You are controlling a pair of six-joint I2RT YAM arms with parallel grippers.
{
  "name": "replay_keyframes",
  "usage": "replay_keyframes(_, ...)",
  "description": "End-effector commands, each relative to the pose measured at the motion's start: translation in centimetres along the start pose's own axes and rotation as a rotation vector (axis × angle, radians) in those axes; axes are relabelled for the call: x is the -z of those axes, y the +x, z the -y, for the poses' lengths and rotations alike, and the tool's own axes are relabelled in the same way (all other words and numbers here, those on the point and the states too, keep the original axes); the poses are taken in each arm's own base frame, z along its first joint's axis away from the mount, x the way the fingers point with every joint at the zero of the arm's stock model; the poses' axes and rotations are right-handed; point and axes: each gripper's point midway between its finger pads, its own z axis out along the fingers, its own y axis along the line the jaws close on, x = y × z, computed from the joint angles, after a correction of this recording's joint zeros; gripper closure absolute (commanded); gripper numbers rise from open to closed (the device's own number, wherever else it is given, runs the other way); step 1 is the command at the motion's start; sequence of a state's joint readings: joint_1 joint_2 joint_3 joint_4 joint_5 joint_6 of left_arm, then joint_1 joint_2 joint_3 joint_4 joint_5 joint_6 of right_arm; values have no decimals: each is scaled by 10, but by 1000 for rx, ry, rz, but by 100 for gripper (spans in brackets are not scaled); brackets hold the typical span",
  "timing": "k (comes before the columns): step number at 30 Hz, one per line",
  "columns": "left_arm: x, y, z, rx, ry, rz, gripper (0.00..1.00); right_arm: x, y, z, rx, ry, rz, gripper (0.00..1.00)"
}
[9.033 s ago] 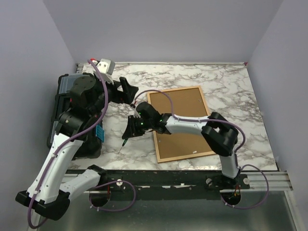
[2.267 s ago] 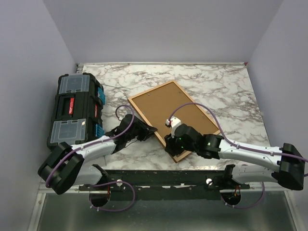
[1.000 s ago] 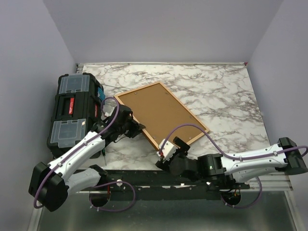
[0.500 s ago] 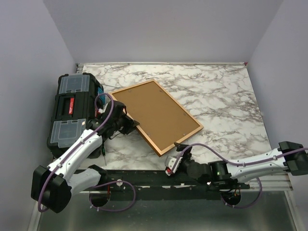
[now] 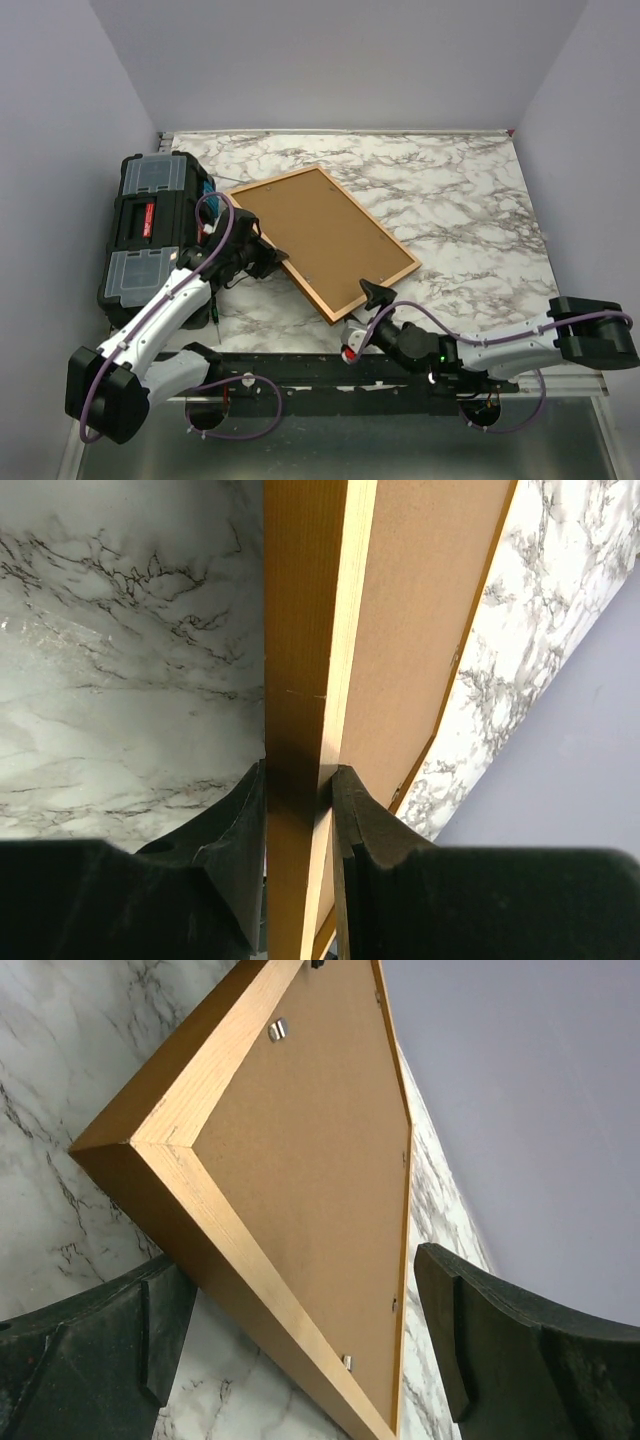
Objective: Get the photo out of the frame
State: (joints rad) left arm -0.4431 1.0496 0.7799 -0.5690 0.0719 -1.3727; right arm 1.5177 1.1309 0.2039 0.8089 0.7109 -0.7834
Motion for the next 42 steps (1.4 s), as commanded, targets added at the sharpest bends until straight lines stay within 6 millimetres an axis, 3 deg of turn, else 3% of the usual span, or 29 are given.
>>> replay_keyframes(1, 13, 2, 9, -1, 43, -19, 100, -14, -12, -3, 10, -37, 61, 5)
replay_keyframes(7, 13, 5, 12, 2, 50, -40, 100, -31, -8, -17, 40, -84, 51, 5)
replay_keyframes(13, 18, 3, 11, -5, 54, -28, 100, -45, 0, -9, 43, -1, 54, 10)
replay_keyframes(20, 19, 2, 10, -12, 52, -24, 100, -55, 0, -14, 62, 24, 67, 25)
replay_keyframes(28, 18, 0, 9, -19, 54, -13, 100, -55, -3, 1, 43, 86, 53, 68)
replay_keyframes(29, 19, -1, 10, -23, 59, -7, 95, -56, -4, 0, 39, 78, 47, 73)
replay_keyframes(33, 30, -11, 21, -58, 107, 50, 55, -58, 2, -4, 26, 53, -2, 98)
replay_keyframes(36, 48, -23, 31, -110, 133, 120, 35, -55, 5, -1, 16, 73, -11, 100)
replay_keyframes(39, 74, -37, 39, -177, 156, 207, 27, -52, 3, 4, -5, 81, -4, 100)
replay_keyframes(42, 111, -54, 48, -252, 183, 324, 26, -49, 0, 3, -37, 56, 8, 100)
